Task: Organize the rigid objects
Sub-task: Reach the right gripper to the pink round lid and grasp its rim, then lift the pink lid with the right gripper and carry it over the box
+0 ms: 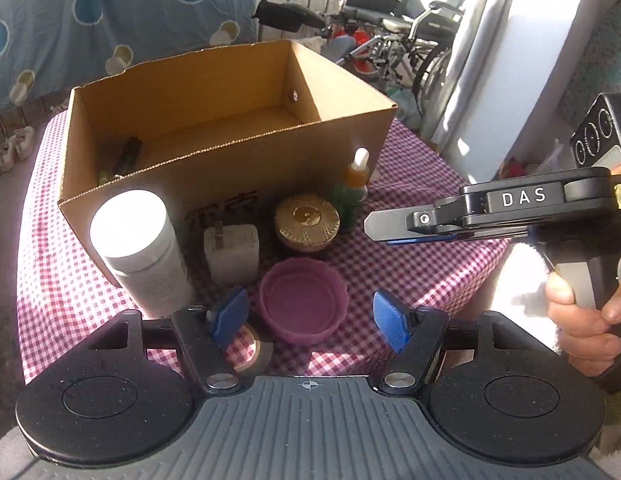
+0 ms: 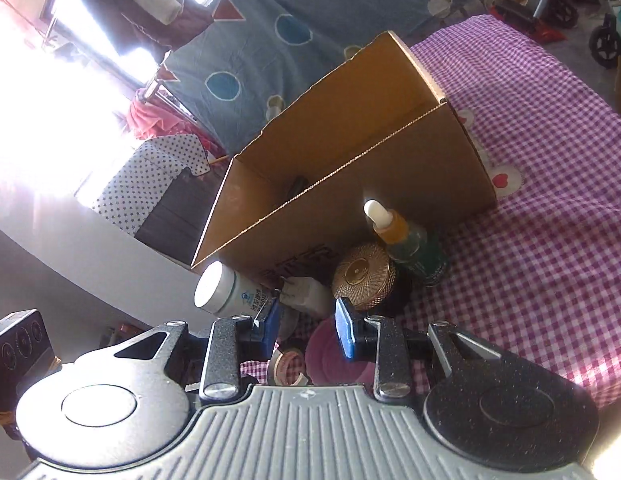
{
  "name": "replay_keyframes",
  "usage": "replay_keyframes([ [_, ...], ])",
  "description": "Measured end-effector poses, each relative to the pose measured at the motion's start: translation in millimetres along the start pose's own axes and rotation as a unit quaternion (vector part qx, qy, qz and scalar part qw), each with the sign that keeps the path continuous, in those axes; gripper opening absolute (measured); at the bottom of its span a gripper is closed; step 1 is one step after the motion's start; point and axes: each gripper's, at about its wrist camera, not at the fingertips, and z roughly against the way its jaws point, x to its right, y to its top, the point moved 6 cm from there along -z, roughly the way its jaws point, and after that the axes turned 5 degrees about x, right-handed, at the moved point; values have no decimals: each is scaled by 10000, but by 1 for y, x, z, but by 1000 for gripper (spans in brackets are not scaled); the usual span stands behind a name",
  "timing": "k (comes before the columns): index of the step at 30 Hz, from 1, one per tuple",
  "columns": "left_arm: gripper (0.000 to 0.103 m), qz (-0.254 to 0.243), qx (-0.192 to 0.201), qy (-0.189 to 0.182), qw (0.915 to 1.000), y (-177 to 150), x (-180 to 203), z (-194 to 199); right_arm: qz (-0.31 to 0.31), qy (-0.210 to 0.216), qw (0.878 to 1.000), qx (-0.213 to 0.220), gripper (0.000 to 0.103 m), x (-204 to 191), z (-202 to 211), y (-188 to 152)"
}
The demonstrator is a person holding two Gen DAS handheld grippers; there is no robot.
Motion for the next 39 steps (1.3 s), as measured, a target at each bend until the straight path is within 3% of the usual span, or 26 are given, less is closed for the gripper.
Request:
replay_keyframes([
  [6,69,-642,-303,513,9962,-18,21,-40,391,-411,9982,-192,33,8,-22,-23],
  [13,72,-870,-432,872,9914,-23,21,-58,835,-552,9944,-336,29,4,-41,-28],
  [19,72,-808,-566,800,9919,-25,22,-66,1061,-727,9908,-420,16,5,-46,-33],
  [23,73,-742,-589,668,9933,-24,25,-70,1059,-779,9905,-403,13,11,-40,-35],
  [32,73,-789,-526,272,9951,-21,50,-74,790,-1020,9914,-235,13,42,-13,-24],
  [39,75,-855,-575,269,9943,-24,54,-76,753,-1047,9915,-155,13,50,-4,-21],
])
